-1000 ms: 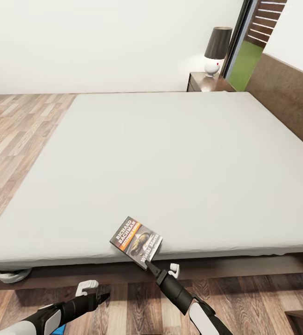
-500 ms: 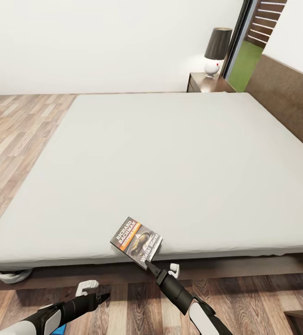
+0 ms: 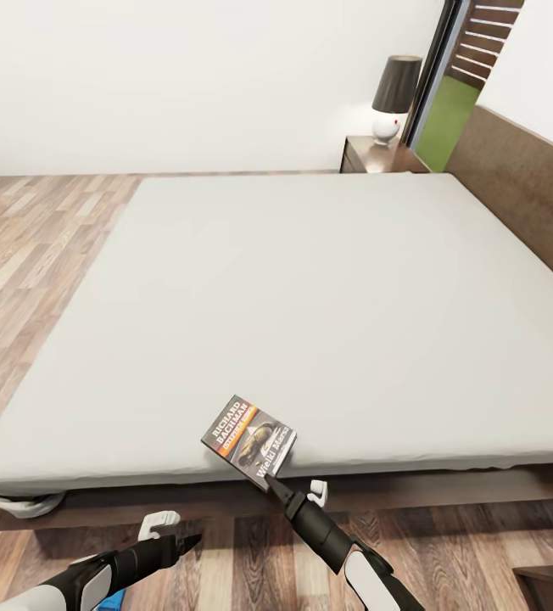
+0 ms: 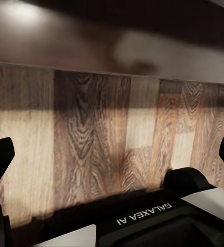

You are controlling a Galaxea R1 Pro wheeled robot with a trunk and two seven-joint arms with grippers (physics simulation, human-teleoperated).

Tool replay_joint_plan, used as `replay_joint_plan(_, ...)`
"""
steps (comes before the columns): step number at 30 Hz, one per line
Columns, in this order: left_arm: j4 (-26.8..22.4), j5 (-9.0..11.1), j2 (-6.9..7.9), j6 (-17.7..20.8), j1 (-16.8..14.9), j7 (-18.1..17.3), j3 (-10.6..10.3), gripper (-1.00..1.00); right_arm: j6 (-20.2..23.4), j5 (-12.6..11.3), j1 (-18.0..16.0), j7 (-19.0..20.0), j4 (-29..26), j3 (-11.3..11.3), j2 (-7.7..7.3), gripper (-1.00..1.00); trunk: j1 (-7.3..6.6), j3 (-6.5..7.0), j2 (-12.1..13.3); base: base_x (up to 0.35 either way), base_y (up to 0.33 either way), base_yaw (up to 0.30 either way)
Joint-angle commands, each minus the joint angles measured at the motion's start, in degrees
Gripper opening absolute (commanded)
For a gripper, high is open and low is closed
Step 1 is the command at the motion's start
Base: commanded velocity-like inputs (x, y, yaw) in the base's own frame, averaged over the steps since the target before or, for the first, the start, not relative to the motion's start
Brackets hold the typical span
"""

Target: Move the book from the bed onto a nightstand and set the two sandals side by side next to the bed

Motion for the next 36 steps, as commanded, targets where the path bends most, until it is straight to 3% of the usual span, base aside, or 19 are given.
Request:
replay_joint_plan(1,0.1,0.0,0.01,0.0,0.0,-0.2,0.2,1.00,0.5,-0.6,0.0,0.1,0.0,0.1,-0.02,-1.00,-0.23,0.15,0.4,0.000,0.000,0.000)
replay_joint_plan(8,0.0,0.0,0.01,0.0,0.0,-0.3,0.2,1.00,0.5,-0.5,0.0,0.1,-0.7,0.0,-0.12,-1.00,-1.77,1.41,3.2,0.000,0.000,0.000)
replay_joint_plan(12,0.0,-0.1,0.01,0.0,0.0,-0.4,0.2,1.00,0.5,-0.3,0.0,0.0,-4.5,0.0,-0.41,-1.00,-2.65,2.13,4.8,0.000,0.000,0.000)
replay_joint_plan(16,0.0,-0.1,0.01,0.0,0.0,-0.4,0.2,1.00,3.1,-0.1,0.0,-0.1,-7.8,0.1,-5.88,-1.00,-3.52,2.85,6.4,0.000,0.000,0.000)
replay_joint_plan(20,0.0,-0.1,0.01,0.0,0.0,-0.5,0.2,1.00,10.1,-0.1,0.0,0.0,-8.2,0.1,-17.13,-1.00,-4.40,3.57,8.0,0.000,0.000,0.000)
replay_joint_plan(21,0.0,-0.1,0.01,0.0,0.0,-0.6,0.2,1.00,10.7,-0.1,0.0,0.0,-8.2,0.1,-18.52,-1.00,-4.62,3.75,8.4,0.000,0.000,0.000)
replay_joint_plan(23,0.0,-0.1,0.03,0.0,0.0,-0.6,0.2,1.00,12.1,-0.3,0.1,0.2,-8.1,0.1,-23.58,-1.00,-5.06,4.10,9.2,0.000,0.000,0.000)
replay_joint_plan(24,0.0,-0.1,0.04,0.0,0.0,-0.7,0.2,1.00,12.3,-0.3,0.1,0.2,-8.1,0.1,-24.68,-1.00,-5.28,4.28,9.6,0.000,0.000,0.000)
replay_joint_plan(25,0.0,-0.1,0.06,0.0,0.0,-0.7,0.2,1.00,12.6,-0.4,0.1,0.5,-8.1,0.1,-26.70,-1.00,-5.50,4.46,10.0,0.000,0.000,0.000)
replay_joint_plan(27,0.0,-0.1,0.08,0.0,0.0,-0.9,0.2,1.00,12.9,-0.3,0.2,3.5,-6.9,0.1,-29.98,-1.00,-5.94,4.82,10.8,0.000,0.000,0.000)
replay_joint_plan(29,0.1,-0.1,0.09,0.0,0.0,-1.9,0.2,1.00,12.9,0.0,0.3,9.6,-2.4,0.2,-31.75,-1.00,-6.38,5.18,11.6,0.000,0.000,0.000)
replay_joint_plan(31,0.1,-0.1,0.10,0.0,0.0,-3.9,0.2,1.00,12.5,0.3,0.3,16.9,7.0,0.2,-32.55,-1.00,-6.82,5.54,12.4,0.000,0.000,0.000)
replay_joint_plan(33,0.1,-0.1,0.10,0.0,0.0,-5.3,0.2,1.00,11.9,0.9,0.3,19.6,13.9,0.2,-32.71,-1.00,-7.26,5.90,13.2,0.000,0.000,0.000)
replay_joint_plan(36,0.1,-0.2,0.10,0.0,0.0,-8.0,0.2,1.00,8.1,3.7,0.3,21.0,19.3,0.2,-32.53,-1.00,-7.92,6.44,14.4,0.000,0.000,0.000)
